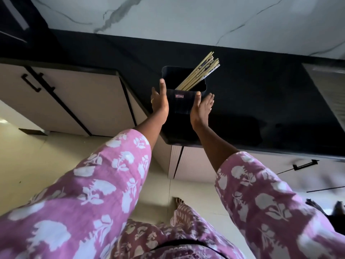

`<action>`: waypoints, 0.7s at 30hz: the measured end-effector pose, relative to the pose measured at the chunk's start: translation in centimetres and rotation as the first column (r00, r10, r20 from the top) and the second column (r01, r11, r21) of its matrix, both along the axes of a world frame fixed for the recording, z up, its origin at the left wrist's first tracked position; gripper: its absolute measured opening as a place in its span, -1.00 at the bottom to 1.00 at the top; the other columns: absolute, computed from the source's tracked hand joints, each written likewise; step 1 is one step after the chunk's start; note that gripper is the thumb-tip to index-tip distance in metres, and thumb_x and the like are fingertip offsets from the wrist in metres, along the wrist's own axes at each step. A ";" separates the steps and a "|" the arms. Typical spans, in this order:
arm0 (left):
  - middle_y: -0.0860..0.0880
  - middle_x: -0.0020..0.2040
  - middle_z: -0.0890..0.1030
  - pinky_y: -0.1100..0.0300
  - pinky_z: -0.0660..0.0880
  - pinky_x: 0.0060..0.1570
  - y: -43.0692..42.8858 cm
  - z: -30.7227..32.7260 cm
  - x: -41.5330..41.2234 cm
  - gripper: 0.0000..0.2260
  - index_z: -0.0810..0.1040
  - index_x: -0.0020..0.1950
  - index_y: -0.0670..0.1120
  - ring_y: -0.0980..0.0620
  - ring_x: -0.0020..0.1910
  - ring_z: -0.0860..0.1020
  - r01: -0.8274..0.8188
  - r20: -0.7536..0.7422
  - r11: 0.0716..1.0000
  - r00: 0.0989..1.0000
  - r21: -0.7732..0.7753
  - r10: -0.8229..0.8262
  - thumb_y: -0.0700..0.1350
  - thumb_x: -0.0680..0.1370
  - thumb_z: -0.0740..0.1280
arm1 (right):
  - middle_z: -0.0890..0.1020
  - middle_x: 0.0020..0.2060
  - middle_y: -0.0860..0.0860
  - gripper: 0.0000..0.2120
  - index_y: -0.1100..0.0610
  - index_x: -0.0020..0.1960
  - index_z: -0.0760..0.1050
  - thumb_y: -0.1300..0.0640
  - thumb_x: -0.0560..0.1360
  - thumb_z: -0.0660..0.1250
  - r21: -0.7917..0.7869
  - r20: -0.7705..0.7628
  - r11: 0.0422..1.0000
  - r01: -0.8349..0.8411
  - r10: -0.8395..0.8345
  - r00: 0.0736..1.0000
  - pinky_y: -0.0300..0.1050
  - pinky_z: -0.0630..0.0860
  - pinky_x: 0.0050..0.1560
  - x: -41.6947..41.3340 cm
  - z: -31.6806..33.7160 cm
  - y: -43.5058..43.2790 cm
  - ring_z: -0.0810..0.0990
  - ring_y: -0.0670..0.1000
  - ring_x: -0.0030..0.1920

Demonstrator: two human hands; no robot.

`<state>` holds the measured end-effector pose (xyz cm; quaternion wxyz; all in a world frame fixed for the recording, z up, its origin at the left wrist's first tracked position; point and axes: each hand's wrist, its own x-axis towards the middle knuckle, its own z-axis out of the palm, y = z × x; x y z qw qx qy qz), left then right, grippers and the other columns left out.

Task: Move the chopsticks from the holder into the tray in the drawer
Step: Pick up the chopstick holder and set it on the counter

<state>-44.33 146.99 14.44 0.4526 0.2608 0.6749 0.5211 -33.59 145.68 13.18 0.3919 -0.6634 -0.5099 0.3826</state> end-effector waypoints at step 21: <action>-0.15 0.16 0.53 -0.01 0.47 0.14 -6.8 -1.3 2.3 -0.65 0.37 0.30 -0.15 -0.13 0.15 0.52 -0.077 0.021 0.994 0.997 0.079 0.075 0.03 0.60 0.18 | 0.49 0.21 0.12 -0.52 0.17 0.41 0.24 -0.10 0.62 0.04 -0.025 -0.328 0.987 0.156 -0.156 0.932 -0.11 0.45 0.11 0.3 -0.2 -6.6 0.48 0.07 0.21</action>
